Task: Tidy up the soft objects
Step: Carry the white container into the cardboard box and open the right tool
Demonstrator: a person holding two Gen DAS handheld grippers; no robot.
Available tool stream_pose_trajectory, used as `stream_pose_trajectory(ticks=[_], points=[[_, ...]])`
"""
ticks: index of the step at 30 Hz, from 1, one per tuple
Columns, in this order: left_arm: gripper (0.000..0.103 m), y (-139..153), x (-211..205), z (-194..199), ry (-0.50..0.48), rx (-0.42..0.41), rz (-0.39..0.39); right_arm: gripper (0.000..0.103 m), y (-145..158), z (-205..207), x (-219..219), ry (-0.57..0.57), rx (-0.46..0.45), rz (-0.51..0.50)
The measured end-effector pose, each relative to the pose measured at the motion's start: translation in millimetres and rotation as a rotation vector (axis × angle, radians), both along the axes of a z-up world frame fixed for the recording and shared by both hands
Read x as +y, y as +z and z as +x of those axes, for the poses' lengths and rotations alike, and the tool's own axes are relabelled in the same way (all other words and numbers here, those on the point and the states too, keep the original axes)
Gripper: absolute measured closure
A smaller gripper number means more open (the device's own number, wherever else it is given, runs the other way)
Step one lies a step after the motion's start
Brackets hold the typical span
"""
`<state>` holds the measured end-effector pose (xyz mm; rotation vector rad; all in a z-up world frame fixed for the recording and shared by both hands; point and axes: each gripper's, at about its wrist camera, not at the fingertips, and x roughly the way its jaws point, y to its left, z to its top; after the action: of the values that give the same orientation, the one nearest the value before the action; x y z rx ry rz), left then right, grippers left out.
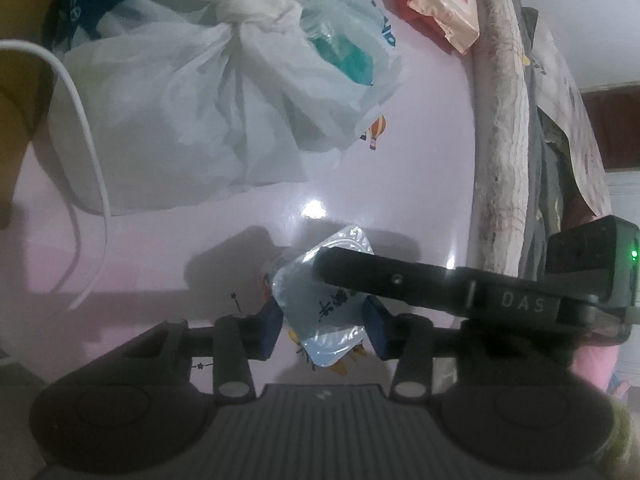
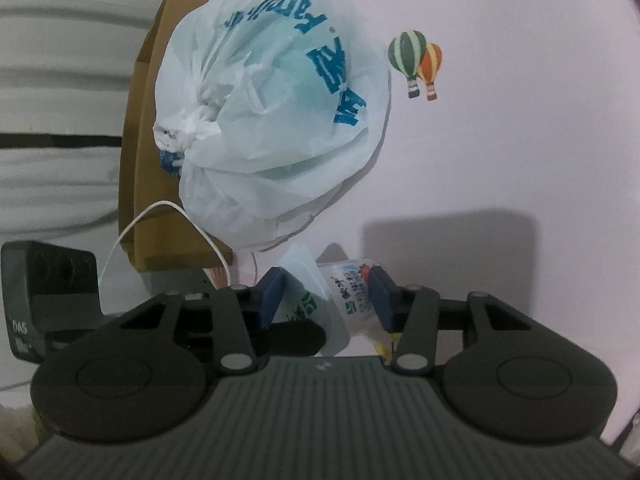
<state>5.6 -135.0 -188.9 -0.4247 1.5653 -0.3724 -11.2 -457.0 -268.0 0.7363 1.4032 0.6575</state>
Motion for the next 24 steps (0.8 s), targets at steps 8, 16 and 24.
stream_pose_trajectory(ticks=[8, 16, 24], points=[[0.072, 23, -4, -2, -0.046, 0.003, -0.015, 0.064, 17, -7, -8, -0.057, 0.023, -0.044], [0.072, 75, 33, 8, -0.004, -0.052, -0.033, 0.064, 63, -10, 10, -0.077, -0.002, -0.035], [0.072, 151, 119, 26, 0.085, -0.161, 0.000, 0.064, 128, 8, 82, -0.066, -0.081, 0.056]])
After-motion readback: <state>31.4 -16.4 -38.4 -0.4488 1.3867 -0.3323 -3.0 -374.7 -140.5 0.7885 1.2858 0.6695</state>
